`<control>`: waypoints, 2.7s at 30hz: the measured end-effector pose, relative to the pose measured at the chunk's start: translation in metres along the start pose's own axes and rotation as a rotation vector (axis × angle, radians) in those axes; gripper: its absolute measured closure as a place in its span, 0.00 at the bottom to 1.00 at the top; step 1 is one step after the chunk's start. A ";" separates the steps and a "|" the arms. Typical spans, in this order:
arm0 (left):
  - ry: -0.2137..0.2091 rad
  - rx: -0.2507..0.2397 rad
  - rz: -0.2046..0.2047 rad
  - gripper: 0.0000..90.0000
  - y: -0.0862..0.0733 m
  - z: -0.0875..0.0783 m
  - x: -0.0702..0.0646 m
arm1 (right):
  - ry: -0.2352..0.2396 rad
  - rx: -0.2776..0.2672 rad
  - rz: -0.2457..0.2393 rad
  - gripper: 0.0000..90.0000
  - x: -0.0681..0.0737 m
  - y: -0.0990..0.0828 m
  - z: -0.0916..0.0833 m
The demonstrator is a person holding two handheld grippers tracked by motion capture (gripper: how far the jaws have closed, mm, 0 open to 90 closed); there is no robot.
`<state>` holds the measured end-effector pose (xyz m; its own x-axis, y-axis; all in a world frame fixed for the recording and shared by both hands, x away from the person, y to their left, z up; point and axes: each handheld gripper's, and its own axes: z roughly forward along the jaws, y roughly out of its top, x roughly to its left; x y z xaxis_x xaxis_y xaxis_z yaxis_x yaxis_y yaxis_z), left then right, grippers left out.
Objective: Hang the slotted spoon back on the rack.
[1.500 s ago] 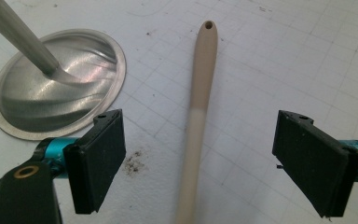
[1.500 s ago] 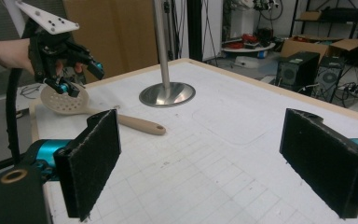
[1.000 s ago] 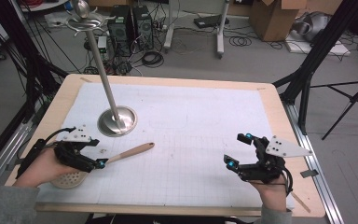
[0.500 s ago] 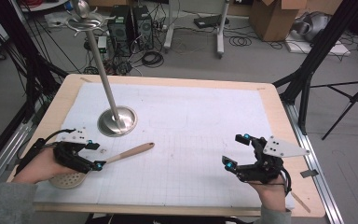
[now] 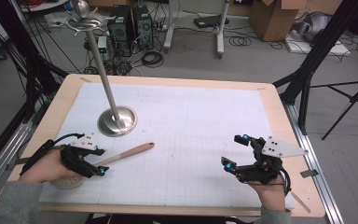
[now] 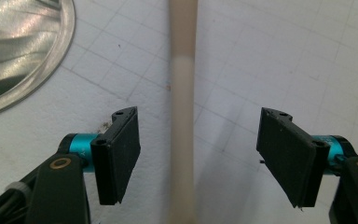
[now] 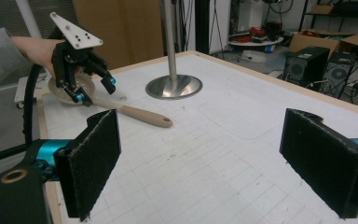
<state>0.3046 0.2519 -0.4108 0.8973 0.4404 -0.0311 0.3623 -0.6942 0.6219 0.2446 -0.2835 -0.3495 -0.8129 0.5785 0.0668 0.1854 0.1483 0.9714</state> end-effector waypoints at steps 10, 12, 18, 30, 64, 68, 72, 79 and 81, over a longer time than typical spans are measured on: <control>0.002 0.041 -0.018 0.46 -0.003 0.000 0.006 | 0.007 0.003 -0.001 0.13 0.000 0.000 0.000; 0.005 0.045 -0.021 0.48 -0.004 0.001 0.006 | 0.008 0.003 -0.001 0.13 0.000 0.000 0.000; 0.017 0.073 -0.027 0.54 -0.006 0.004 0.005 | 0.009 0.007 -0.004 0.13 0.000 0.000 0.000; 0.038 0.093 -0.046 0.68 -0.006 0.007 0.007 | 0.018 0.011 -0.008 0.13 0.001 0.000 0.000; 0.063 0.070 0.012 0.86 -0.008 0.005 -0.002 | -0.027 -0.022 0.008 0.13 -0.002 0.000 -0.006; 0.064 0.053 -0.005 0.86 -0.011 0.002 -0.002 | -0.025 -0.021 0.014 0.13 -0.002 -0.001 -0.005; 0.068 0.003 -0.032 0.86 -0.013 -0.007 -0.001 | -0.018 -0.010 0.014 0.13 -0.002 -0.001 -0.003; 0.075 -0.070 -0.068 0.86 -0.018 -0.025 0.002 | -0.015 -0.008 0.015 0.13 -0.001 -0.001 -0.002; 0.082 -0.087 -0.078 0.86 -0.020 -0.029 0.003 | -0.015 -0.008 0.016 0.13 -0.002 -0.001 -0.002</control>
<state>0.2930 0.2838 -0.4009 0.8421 0.5389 -0.0204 0.4041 -0.6055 0.6857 0.2447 -0.2860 -0.3503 -0.8016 0.5926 0.0787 0.1933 0.1324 0.9722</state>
